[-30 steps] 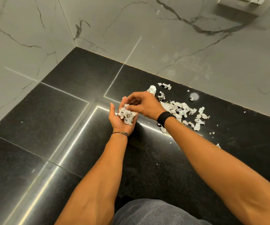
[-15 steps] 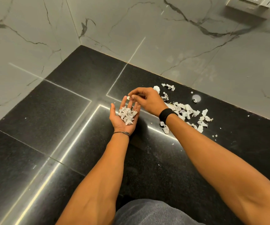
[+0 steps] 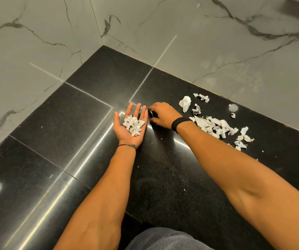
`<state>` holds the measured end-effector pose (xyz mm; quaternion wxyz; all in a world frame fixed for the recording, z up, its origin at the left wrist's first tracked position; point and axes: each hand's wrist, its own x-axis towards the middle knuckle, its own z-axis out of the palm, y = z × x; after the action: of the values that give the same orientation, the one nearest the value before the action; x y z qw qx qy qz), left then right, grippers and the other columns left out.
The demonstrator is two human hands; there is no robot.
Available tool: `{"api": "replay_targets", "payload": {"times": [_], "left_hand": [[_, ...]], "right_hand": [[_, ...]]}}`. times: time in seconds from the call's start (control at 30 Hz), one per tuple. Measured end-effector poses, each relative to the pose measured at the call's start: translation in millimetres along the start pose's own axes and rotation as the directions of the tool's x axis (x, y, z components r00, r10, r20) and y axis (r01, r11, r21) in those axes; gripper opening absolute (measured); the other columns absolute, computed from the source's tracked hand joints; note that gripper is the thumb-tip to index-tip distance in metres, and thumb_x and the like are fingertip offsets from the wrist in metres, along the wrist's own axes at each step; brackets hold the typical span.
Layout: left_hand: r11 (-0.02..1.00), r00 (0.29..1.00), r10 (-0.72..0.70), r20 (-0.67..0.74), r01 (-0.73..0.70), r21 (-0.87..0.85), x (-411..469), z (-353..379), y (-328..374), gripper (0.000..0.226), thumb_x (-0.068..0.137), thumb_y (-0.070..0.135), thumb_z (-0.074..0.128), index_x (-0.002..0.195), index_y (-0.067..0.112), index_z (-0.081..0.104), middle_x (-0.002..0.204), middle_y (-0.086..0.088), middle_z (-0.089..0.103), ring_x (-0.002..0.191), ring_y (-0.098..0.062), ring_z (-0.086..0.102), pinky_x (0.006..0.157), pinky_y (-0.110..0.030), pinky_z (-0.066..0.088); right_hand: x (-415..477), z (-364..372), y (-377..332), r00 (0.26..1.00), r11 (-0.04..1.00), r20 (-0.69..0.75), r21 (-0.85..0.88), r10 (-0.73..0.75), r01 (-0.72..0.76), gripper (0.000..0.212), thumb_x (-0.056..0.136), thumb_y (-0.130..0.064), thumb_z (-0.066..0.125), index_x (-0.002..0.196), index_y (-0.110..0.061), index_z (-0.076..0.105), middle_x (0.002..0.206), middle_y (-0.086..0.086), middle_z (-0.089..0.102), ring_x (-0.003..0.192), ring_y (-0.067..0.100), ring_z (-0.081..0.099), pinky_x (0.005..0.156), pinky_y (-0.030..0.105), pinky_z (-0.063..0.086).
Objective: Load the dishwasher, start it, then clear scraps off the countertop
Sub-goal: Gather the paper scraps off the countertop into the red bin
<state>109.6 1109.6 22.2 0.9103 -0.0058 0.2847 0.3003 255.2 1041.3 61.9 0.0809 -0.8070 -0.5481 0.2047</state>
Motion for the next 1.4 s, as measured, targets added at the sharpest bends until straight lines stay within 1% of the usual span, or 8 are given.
{"api": "replay_targets", "payload": {"times": [0.13,0.33,0.5,0.57,0.63,0.77,1.1,1.4], "left_hand": [[1.000,1.000,0.006,-0.014,-0.006,0.013,-4,-3,-3,0.066,0.097,0.056,0.051,0.142,0.008,0.055,0.142,-0.022,0.057,0.130,-0.043,0.056,0.113,-0.052,0.041],[0.999,1.000,-0.023,-0.005,0.023,0.034,-14,-5,-17,0.065,0.098,0.056,0.050,0.142,0.008,0.055,0.143,-0.023,0.056,0.130,-0.043,0.056,0.114,-0.051,0.041],[0.999,1.000,-0.011,0.014,0.010,0.041,-21,-6,-17,0.065,0.097,0.055,0.050,0.141,0.008,0.055,0.141,-0.023,0.057,0.129,-0.042,0.056,0.112,-0.051,0.042],[0.999,1.000,0.001,0.002,-0.001,0.035,-23,-9,-14,0.064,0.098,0.054,0.050,0.141,0.007,0.056,0.141,-0.023,0.058,0.129,-0.042,0.057,0.113,-0.051,0.042],[0.999,1.000,0.013,-0.017,-0.012,0.034,-24,-11,-11,0.063,0.097,0.053,0.050,0.141,0.007,0.056,0.140,-0.023,0.059,0.129,-0.041,0.057,0.113,-0.051,0.042],[0.999,1.000,0.017,-0.016,-0.016,0.038,-24,-12,-8,0.063,0.097,0.054,0.050,0.140,0.007,0.057,0.138,-0.023,0.060,0.129,-0.041,0.057,0.113,-0.050,0.042],[0.994,0.999,-0.028,0.020,0.026,0.106,-23,1,-30,0.066,0.097,0.056,0.048,0.143,0.009,0.054,0.141,-0.021,0.058,0.129,-0.040,0.058,0.117,-0.052,0.037],[0.986,0.990,-0.101,0.095,0.087,0.145,-39,6,-48,0.066,0.096,0.059,0.047,0.142,0.013,0.056,0.140,-0.019,0.060,0.131,-0.038,0.056,0.117,-0.052,0.037]], "right_hand": [[-28,22,6,0.994,0.992,-0.042,-0.078,-0.100,0.096,0.040,0.091,-0.039,0.066,0.116,-0.008,0.064,0.116,0.011,0.063,0.105,0.032,0.057,0.095,0.039,0.042],[-63,37,4,0.981,0.978,-0.119,-0.161,-0.153,0.133,0.024,0.097,-0.015,0.057,0.117,-0.009,0.068,0.116,0.011,0.063,0.107,0.033,0.054,0.089,0.035,0.036],[-69,35,-9,0.992,0.968,-0.084,-0.241,-0.096,0.073,0.023,0.099,-0.017,0.050,0.111,-0.010,0.069,0.109,0.010,0.062,0.103,0.031,0.058,0.081,0.039,0.039],[-69,34,-9,0.992,0.991,-0.114,-0.130,-0.048,0.033,0.021,0.096,-0.017,0.054,0.107,-0.010,0.071,0.106,0.010,0.066,0.101,0.031,0.061,0.083,0.039,0.042],[-69,35,-4,0.973,0.985,-0.192,0.140,0.131,-0.104,0.015,0.091,-0.018,0.062,0.100,-0.013,0.074,0.098,0.008,0.072,0.095,0.028,0.066,0.084,0.038,0.049],[-74,36,7,0.926,0.821,-0.164,0.532,0.341,-0.209,0.006,0.089,-0.016,0.071,0.090,-0.015,0.076,0.082,0.004,0.076,0.078,0.017,0.072,0.085,0.040,0.058],[-84,13,-20,0.922,0.715,-0.303,0.698,0.239,0.044,0.008,0.088,-0.016,0.073,0.094,-0.017,0.077,0.085,-0.003,0.076,0.080,0.010,0.072,0.084,0.033,0.059],[-94,-3,-33,0.907,0.812,-0.366,0.582,0.206,0.051,0.015,0.087,-0.022,0.067,0.095,-0.023,0.079,0.095,-0.006,0.071,0.087,0.008,0.065,0.087,0.036,0.054]]}}
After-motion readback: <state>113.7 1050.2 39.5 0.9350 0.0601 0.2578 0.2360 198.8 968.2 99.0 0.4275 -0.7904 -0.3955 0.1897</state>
